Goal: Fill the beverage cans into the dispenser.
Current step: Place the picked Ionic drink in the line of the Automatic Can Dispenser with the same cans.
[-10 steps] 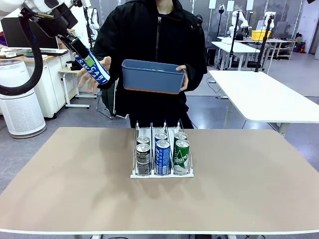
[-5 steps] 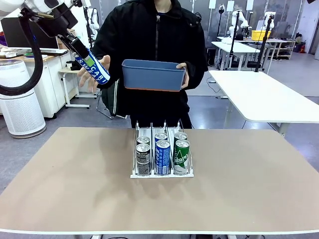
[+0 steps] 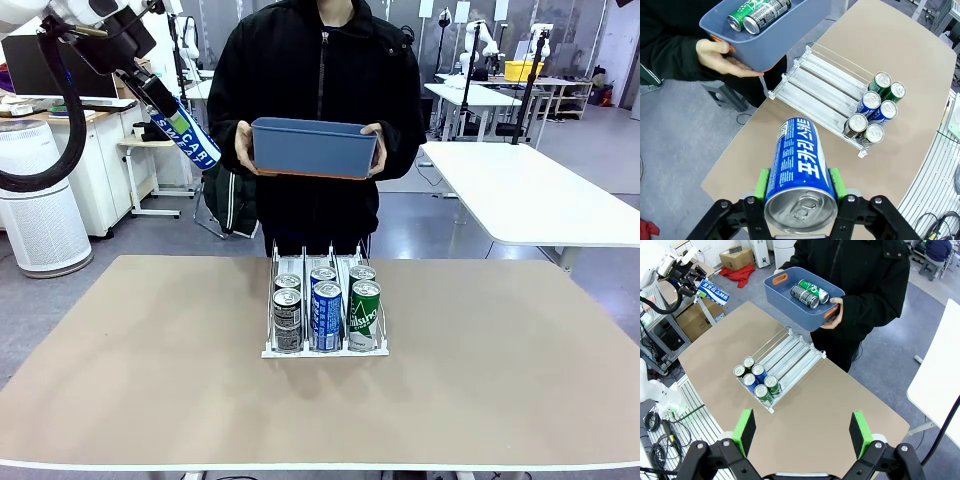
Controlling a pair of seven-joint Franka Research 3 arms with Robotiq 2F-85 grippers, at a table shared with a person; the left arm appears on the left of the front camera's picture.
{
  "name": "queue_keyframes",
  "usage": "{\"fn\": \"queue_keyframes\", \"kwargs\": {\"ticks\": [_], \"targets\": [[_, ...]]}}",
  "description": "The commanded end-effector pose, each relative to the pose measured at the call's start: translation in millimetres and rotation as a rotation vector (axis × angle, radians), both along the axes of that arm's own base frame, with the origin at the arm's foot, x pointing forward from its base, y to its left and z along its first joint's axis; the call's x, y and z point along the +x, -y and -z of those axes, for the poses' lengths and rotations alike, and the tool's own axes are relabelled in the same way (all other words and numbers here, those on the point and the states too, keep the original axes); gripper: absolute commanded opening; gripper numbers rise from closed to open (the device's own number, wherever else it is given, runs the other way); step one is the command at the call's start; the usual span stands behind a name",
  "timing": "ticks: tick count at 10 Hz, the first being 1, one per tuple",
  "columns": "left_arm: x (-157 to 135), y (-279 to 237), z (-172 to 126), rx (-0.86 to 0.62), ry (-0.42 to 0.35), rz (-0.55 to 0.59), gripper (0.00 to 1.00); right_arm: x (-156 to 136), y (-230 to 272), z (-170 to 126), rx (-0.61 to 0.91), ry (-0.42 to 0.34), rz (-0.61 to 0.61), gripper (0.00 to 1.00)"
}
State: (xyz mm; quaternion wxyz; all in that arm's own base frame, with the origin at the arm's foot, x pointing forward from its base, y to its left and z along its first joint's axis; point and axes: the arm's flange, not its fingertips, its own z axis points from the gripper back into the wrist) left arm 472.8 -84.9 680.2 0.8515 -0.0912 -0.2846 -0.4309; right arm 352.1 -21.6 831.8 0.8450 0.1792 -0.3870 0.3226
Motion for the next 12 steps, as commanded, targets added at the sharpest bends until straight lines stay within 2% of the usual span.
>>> {"fn": "queue_keyframes", "kwargs": {"ticks": [1,2,3,5,7,8,9,11,12], "targets": [[-1.7,-1.3,-1.8,-0.002,0.005,-0.002,0.0,0.9,-1.9,0.7,0.01,-0.001,0.0,1.0],[0.0,0.0,0.0,0.0,0.0,0.0,0.57,0.9,-1.9,0.7,0.01,-0.001,0.0,1.0],[-6.8,5.0,-1.3,0.016,-0.041,0.003,0.57,0.9,-1.9,0.7,0.01,-0.001,0.0,1.0],[-33.6,31.8,-8.5,0.093,-0.064,-0.086,0.57,0.9,-1.9,0.7,0.01,-0.001,0.0,1.0],[-65.8,59.7,-5.3,0.164,-0.085,-0.1,0.57,0.9,-1.9,0.7,0.01,-0.001,0.0,1.0],[-81.7,75.7,1.7,0.204,-0.089,-0.091,0.57,0.9,-1.9,0.7,0.01,-0.001,0.0,1.0],[-98.7,95.0,11.1,0.227,-0.078,-0.02,0.57,0.9,-1.9,0.7,0.01,-0.001,0.0,1.0],[-123.2,122.4,23.5,0.253,-0.033,0.0,0.57,0.9,-1.9,0.7,0.01,-0.001,0.0,1.0],[-132.4,132.0,30.4,0.263,-0.045,0.037,0.57,0.9,-1.9,0.7,0.01,-0.001,0.0,1.0]]}}
